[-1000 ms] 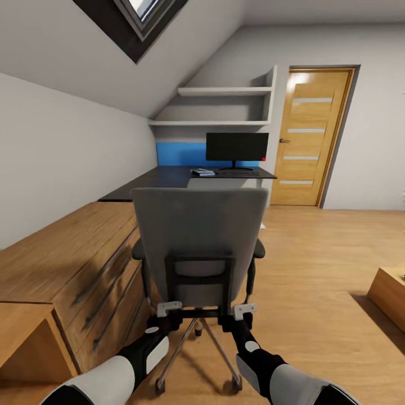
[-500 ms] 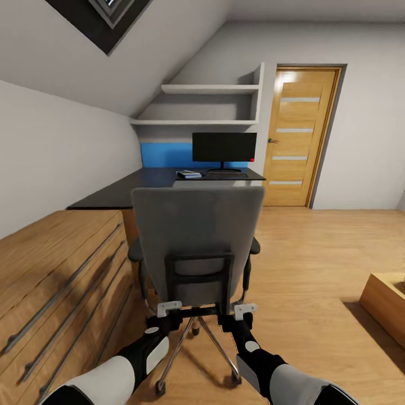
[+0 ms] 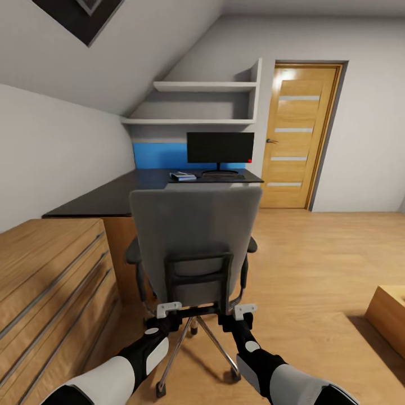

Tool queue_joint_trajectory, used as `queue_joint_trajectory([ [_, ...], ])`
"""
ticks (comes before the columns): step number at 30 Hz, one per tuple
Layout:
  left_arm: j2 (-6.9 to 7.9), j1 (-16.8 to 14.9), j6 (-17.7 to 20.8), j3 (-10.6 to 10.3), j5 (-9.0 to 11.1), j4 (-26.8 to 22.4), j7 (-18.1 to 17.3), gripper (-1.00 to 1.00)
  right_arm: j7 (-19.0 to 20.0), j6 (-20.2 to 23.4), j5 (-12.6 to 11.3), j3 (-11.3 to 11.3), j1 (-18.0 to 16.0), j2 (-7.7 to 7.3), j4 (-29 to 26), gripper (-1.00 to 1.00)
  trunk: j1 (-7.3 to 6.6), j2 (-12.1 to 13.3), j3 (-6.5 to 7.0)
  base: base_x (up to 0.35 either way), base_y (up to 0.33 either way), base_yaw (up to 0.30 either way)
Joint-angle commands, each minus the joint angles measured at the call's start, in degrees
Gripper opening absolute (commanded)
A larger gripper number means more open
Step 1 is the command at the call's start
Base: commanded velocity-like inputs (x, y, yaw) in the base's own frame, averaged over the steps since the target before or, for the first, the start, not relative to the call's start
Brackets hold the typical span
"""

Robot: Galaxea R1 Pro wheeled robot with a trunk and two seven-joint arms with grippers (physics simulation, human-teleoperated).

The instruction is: In the bedroom, organize the workspace by keeping the computer under the desk, ensuring the monitor is on the desk, placing the keyboard on the desk next to the monitor, placing the mouse on the desk next to the keyboard, moving the folder from the swivel chair onto the desk next to the mouse, stacking the notebook on top of the folder with the pen on top of the notebook, and positioning the swivel chair next to the desk.

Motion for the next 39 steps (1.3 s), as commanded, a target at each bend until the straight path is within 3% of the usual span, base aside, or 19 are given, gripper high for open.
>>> queue_joint_trajectory([
  [1,0.00,-0.1,-0.3,-0.3,0.4,0.0,0.3,1.00,-0.5,-0.2,-0.6,-0.1,0.0,-0.01,0.1,1.00,0.02,0.0,-0.05,0.318,-0.117,0.000],
  [13,-0.07,-0.1,-0.3,-0.3,0.4,0.1,0.3,1.00,-0.5,-0.2,-0.5,-0.1,0.0,-0.03,0.1,1.00,0.02,0.0,-0.05,0.319,-0.129,-0.005],
  [29,-0.07,-0.1,-0.3,-0.3,0.4,0.1,0.3,1.00,-0.5,-0.2,-0.5,-0.2,0.0,-0.06,0.1,1.00,0.02,0.0,-0.05,0.318,-0.163,-0.228],
  [39,-0.07,-0.1,-0.3,-0.3,0.4,0.2,0.3,1.00,-0.5,-0.2,-0.5,-0.2,0.0,-0.03,0.1,1.00,0.02,0.0,-0.05,0.319,-0.080,-0.028],
])
